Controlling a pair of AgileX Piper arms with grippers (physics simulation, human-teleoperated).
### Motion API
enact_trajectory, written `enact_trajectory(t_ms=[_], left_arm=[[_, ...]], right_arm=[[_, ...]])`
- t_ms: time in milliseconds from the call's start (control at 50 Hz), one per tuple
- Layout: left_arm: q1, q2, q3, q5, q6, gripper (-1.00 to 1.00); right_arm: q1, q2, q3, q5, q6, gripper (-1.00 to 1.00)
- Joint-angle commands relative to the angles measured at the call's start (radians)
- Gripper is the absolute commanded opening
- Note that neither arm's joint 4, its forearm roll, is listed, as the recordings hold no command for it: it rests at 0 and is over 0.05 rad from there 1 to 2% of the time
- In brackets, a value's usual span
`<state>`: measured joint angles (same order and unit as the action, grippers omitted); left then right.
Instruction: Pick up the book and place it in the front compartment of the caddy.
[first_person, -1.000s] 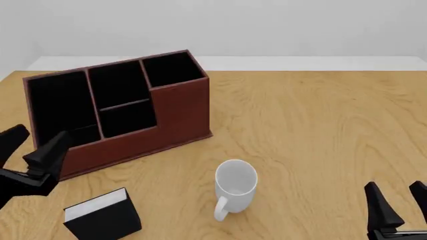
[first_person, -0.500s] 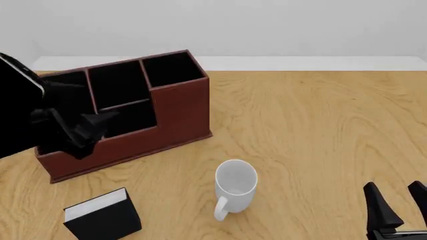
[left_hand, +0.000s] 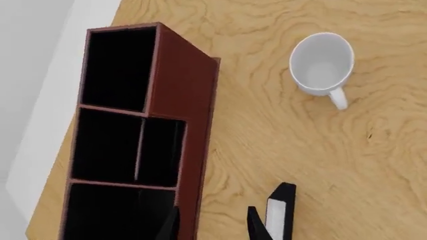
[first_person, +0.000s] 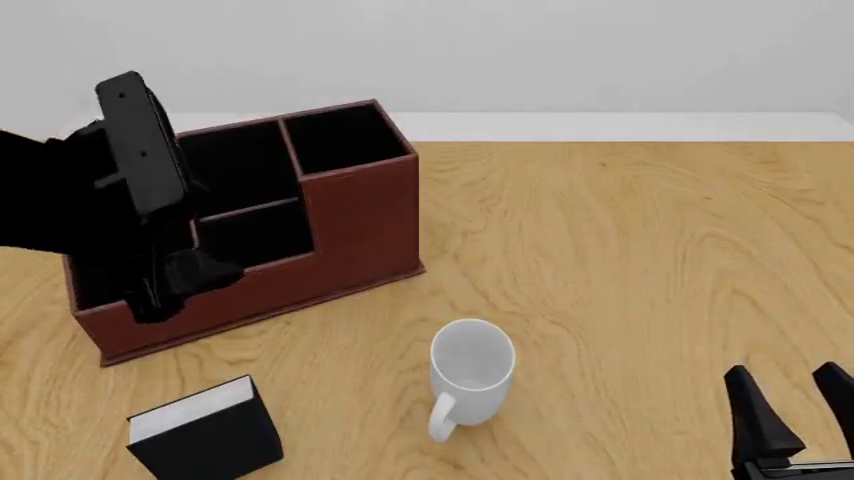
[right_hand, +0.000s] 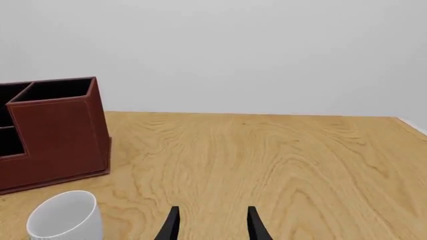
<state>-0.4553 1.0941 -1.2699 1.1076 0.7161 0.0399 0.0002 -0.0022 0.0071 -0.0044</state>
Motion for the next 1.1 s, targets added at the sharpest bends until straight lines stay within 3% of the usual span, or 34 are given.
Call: enact_trajectory(t_ms=[20, 200, 300, 380, 540, 760, 1000, 1060, 1100], left_arm=[[0.068, 0.050, -0.009, 0.112, 0.202, 1.00], [0.107, 0.008, 0.075, 0.112, 0.318, 1.00], [-0.018, 0.001, 0.105, 0.112, 0.231, 1.00], [-0.082, -0.020, 0.149, 0.112, 0.202, 1.00], [-0.116, -0.028, 0.220, 0.112, 0.142, 1.00], [-0.081, -0.035, 0.243, 0.112, 0.147, 1.00], [-0.192, -0.035, 0.306, 0.081, -0.006, 1.00], [-0.173, -0.031, 0.345, 0.050, -0.001, 1.00], [-0.192, -0.021, 0.350, 0.040, -0.045, 1.00]], right_arm=[[0.002, 0.000, -0.001, 0.000, 0.001, 1.00], [-0.001, 0.000, 0.000, -0.001, 0.000, 1.00], [-0.001, 0.000, 0.000, 0.000, 0.000, 1.00], [-0.002, 0.000, 0.000, 0.000, -0.001, 1.00], [0.002, 0.000, 0.000, 0.000, -0.002, 1.00], [0.003, 0.000, 0.000, -0.002, -0.001, 1.00], [0.001, 0.000, -0.001, -0.001, -0.001, 1.00], [0.001, 0.000, -0.001, -0.001, -0.001, 1.00], [0.001, 0.000, 0.000, -0.001, -0.002, 1.00]])
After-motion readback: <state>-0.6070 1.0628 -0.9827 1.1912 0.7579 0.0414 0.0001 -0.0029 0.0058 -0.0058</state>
